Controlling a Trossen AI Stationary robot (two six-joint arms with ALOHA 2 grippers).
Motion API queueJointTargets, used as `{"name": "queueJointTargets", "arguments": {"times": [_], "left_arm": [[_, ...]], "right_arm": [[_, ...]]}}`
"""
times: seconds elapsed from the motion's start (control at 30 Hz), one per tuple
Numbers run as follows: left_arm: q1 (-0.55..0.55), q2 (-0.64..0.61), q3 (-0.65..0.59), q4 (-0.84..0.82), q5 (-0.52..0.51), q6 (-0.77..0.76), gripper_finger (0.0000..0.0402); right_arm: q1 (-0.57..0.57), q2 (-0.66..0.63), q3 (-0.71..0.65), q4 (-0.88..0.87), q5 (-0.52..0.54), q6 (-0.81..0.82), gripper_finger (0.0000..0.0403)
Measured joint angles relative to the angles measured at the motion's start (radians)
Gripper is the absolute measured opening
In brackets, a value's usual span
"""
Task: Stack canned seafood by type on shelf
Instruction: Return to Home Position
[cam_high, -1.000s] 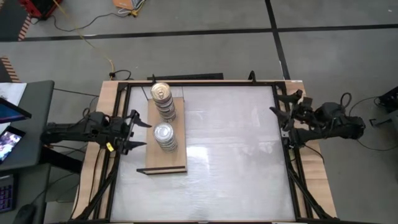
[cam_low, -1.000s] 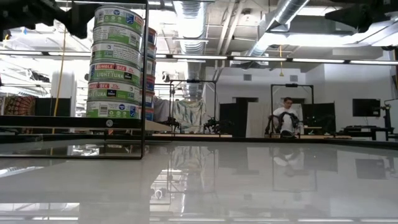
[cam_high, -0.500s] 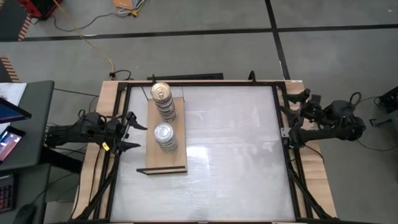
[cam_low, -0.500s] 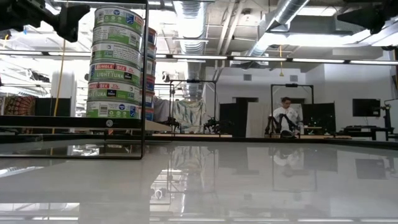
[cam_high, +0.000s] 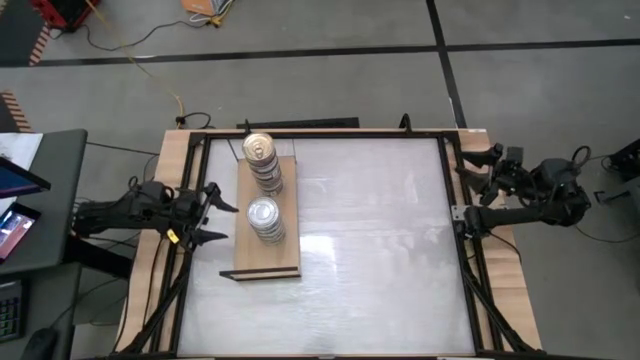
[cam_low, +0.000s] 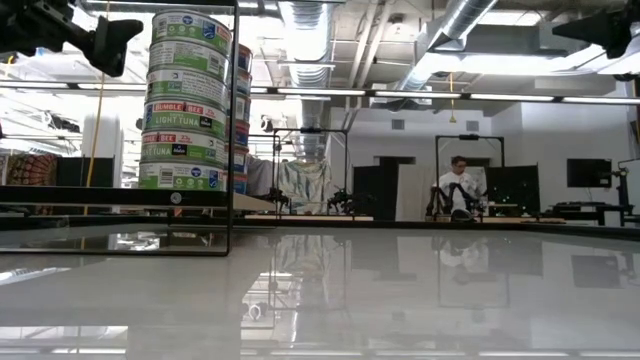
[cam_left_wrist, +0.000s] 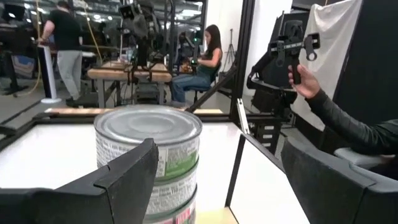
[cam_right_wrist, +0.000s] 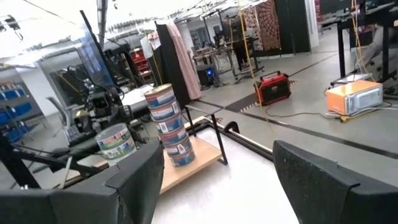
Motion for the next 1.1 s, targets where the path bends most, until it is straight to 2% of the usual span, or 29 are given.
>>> {"name": "queueJointTargets", "arguments": {"times": [0.1, 0.3, 0.47, 0.57, 0.73, 0.9, 1.1], "left_arm": [[-0.014, 0.0, -0.013, 0.014, 0.0, -0.009, 0.0325], [-0.029, 0.001, -0.151, 0.179, -0.019, -0.019, 0.0325], [-0.029, 0.0, -0.163, 0.217, -0.044, -0.003, 0.0325], [-0.03, 0.0, -0.163, 0.22, -0.029, 0.013, 0.0325], [-0.03, 0.0, -0.163, 0.164, -0.058, 0.013, 0.0325], [-0.03, 0.0, -0.163, 0.114, -0.156, 0.016, 0.0325], [-0.03, 0.0, -0.164, 0.046, -0.21, 0.012, 0.0325]], "right_arm": [[0.0, 0.001, -0.001, -0.003, 0.0, 0.001, 0.0321], [0.0, 0.001, -0.003, 0.0, 0.006, 0.001, 0.0321], [0.0, 0.001, -0.003, -0.003, 0.012, 0.001, 0.0321], [0.0, 0.001, -0.004, -0.013, 0.012, -0.003, 0.0321], [0.0, 0.001, -0.004, -0.024, 0.013, -0.04, 0.0321], [0.0, 0.001, -0.004, -0.03, 0.012, -0.04, 0.0321], [0.0, 0.001, -0.004, -0.03, 0.012, -0.036, 0.0321]]}}
